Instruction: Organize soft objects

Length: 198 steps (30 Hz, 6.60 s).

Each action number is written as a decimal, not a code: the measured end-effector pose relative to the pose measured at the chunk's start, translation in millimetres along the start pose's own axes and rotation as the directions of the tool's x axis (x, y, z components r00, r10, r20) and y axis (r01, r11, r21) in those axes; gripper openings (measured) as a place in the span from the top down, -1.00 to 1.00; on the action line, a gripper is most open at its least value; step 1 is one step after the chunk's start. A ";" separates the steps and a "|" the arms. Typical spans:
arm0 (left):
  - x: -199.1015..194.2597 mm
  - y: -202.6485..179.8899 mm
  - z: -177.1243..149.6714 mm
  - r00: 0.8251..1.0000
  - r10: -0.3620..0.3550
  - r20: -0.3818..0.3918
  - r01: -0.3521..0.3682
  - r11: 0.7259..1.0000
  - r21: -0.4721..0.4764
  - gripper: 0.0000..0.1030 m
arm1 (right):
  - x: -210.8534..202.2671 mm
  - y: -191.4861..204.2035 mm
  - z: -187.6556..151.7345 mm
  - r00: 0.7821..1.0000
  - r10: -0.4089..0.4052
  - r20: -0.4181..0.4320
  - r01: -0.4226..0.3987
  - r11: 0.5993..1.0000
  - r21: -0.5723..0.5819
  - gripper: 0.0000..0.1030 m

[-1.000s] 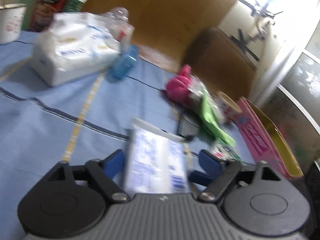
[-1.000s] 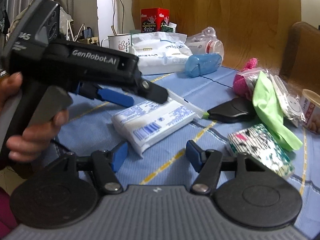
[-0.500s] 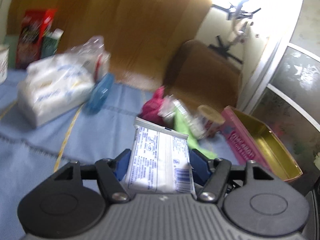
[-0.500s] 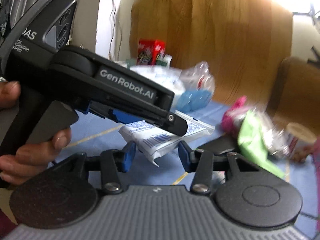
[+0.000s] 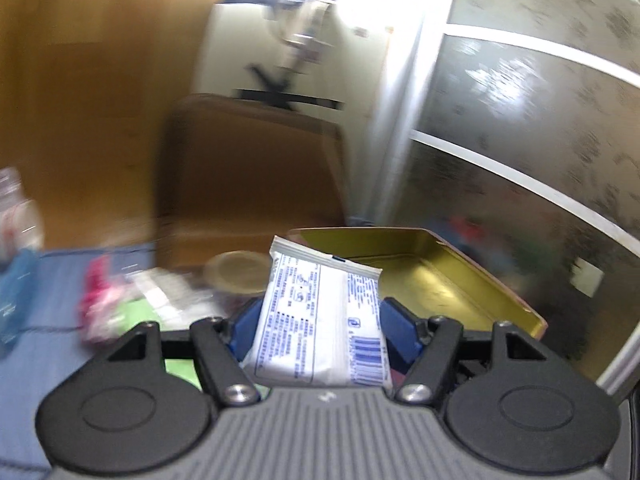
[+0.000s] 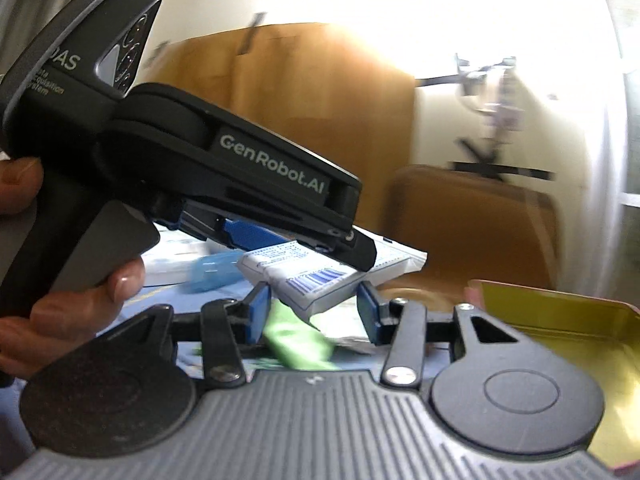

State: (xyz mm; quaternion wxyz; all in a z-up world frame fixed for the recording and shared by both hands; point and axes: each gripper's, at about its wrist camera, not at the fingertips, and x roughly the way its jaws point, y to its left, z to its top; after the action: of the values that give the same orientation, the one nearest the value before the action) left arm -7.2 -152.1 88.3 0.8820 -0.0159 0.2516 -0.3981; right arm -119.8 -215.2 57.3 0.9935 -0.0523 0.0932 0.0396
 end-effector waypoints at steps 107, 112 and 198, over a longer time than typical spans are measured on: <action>-11.4 34.2 -12.4 0.997 -0.048 -0.056 0.044 0.997 -0.063 -0.22 | 12.4 21.1 -6.6 0.993 -0.008 -0.115 0.008 1.000 0.002 0.03; 32.9 -17.4 -4.5 0.989 -0.113 -0.096 0.114 0.993 0.008 -0.22 | -8.3 -28.8 -15.1 0.986 -0.131 -0.101 0.136 0.990 0.043 0.02; -97.4 206.9 -112.3 0.979 0.204 -0.006 -0.190 0.901 -0.389 -0.73 | 46.1 121.6 -47.2 0.887 0.297 -0.354 -0.315 0.949 0.006 -0.02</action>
State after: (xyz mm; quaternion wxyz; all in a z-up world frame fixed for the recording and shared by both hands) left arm 31.0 77.6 -15.1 0.9013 -0.1716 0.3101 -0.2491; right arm -94.0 -96.7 -9.3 0.9404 -0.0686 0.2749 0.1879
